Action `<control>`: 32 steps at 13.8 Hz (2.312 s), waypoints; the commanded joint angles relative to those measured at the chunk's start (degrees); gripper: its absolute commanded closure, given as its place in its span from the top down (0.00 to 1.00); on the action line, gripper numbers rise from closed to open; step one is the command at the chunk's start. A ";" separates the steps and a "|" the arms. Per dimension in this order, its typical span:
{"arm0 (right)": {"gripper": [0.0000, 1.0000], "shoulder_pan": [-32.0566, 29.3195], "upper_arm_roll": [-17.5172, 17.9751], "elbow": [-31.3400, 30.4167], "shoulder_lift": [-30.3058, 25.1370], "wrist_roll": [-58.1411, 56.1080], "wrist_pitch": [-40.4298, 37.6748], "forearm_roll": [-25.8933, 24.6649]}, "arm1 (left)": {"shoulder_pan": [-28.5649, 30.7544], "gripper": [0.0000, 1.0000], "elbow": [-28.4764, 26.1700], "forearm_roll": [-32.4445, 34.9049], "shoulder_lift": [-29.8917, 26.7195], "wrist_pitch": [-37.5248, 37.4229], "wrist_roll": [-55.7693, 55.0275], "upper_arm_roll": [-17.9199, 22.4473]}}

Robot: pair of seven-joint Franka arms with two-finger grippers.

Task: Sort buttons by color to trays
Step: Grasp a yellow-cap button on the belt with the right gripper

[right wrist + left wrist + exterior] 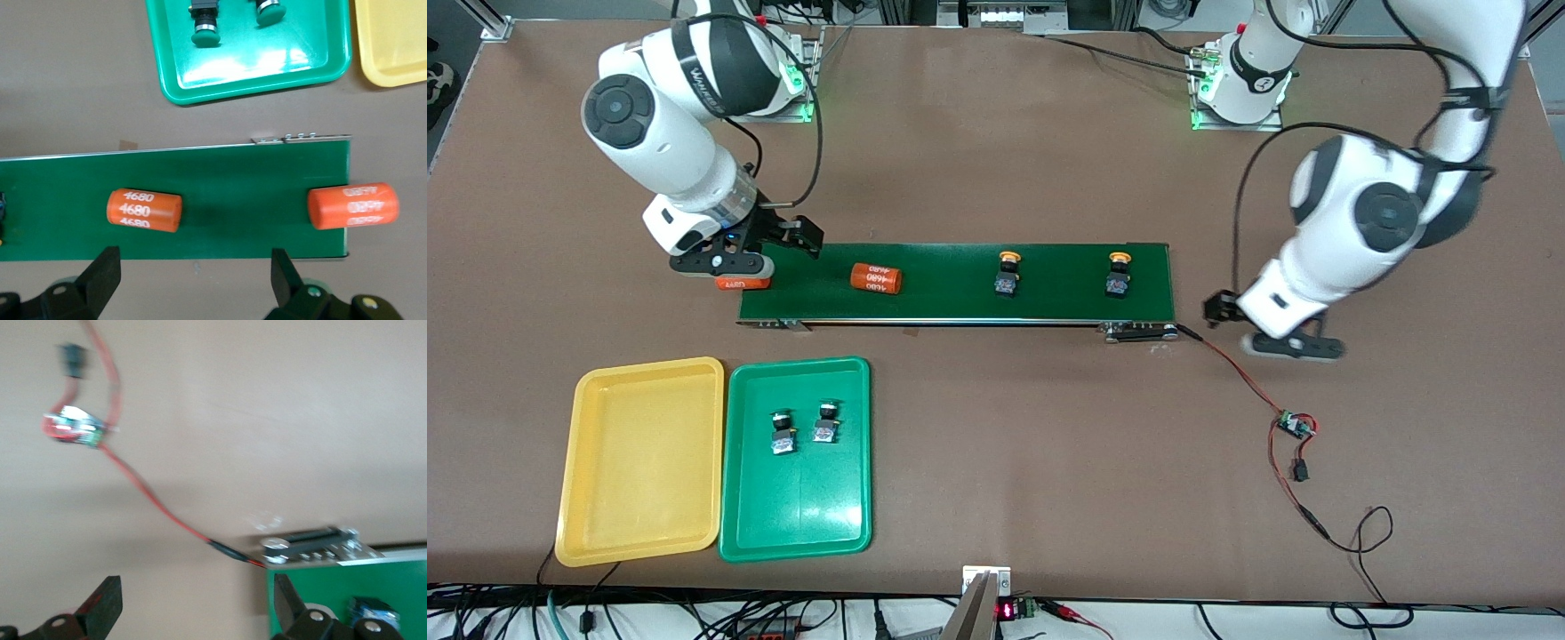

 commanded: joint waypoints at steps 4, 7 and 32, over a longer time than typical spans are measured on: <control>1.00 3.71 -0.43 -0.05 1.50 4.35 2.03 0.48 | -0.99 1.00 17.38 -0.47 0.52 -14.72 0.61 8.09; 1.00 5.03 -0.34 0.04 2.82 6.38 3.96 0.39 | -0.90 1.00 21.18 -0.55 0.44 -16.41 2.87 10.20; 1.00 17.25 -0.43 3.11 15.56 18.43 15.74 -1.88 | -4.51 1.00 29.87 -3.90 -2.99 -28.80 9.66 16.80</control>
